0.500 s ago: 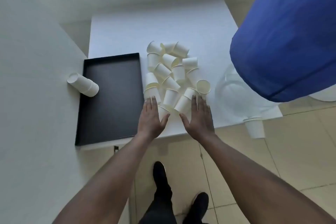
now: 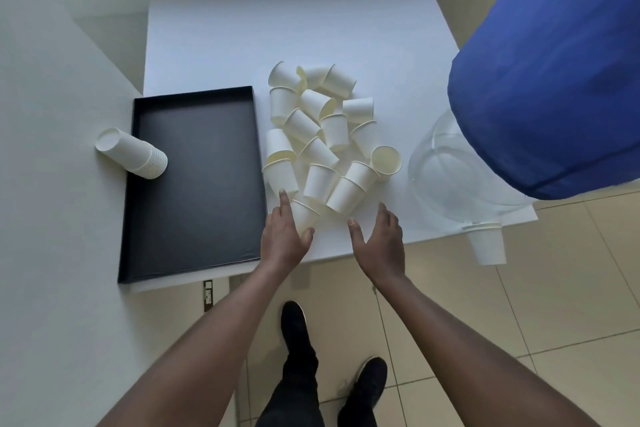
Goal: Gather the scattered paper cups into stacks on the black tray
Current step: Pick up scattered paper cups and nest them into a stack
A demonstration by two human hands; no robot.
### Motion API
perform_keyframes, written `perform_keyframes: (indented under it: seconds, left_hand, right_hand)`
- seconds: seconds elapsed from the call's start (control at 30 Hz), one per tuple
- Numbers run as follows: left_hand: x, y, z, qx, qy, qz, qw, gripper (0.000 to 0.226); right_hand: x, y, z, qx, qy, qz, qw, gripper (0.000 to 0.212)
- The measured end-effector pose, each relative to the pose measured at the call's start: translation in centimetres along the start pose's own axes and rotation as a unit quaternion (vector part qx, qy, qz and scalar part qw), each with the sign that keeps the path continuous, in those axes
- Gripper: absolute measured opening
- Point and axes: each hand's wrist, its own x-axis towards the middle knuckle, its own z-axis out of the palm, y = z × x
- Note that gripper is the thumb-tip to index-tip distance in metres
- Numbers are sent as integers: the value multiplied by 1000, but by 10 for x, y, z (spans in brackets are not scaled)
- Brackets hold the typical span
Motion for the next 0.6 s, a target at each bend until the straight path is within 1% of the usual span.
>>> perform_keyframes:
  seconds: [0.07,0.17,0.27,0.37,0.43,0.53,0.6]
  left_hand:
    - [-4,-1,-2,-36,13,-3,999,102]
    - [-12,0,-4,-127,49,-18,990,101]
    - [-22,3,-8,-199,64,-39,977,101]
    - [-29,5,-9,-227,64,-47,971,101]
    - [-31,5,-8,-238,64,-49,968,101]
    - [-34,5,-7,-238,61,-42,968,101]
    - [-35,5,-6,-235,59,-34,970,102]
  right_hand:
    - [6,0,1,32,3,30,999,80]
    - [16,-4,4,102,1,95,990,80]
    - [26,-12,10,153,-2,151,977,96]
    - [38,-27,18,174,-7,191,966,113]
    - [47,-38,24,170,-4,208,963,120]
    - [57,-51,29,166,-2,218,962,123]
    - [62,-54,33,162,-4,220,962,118]
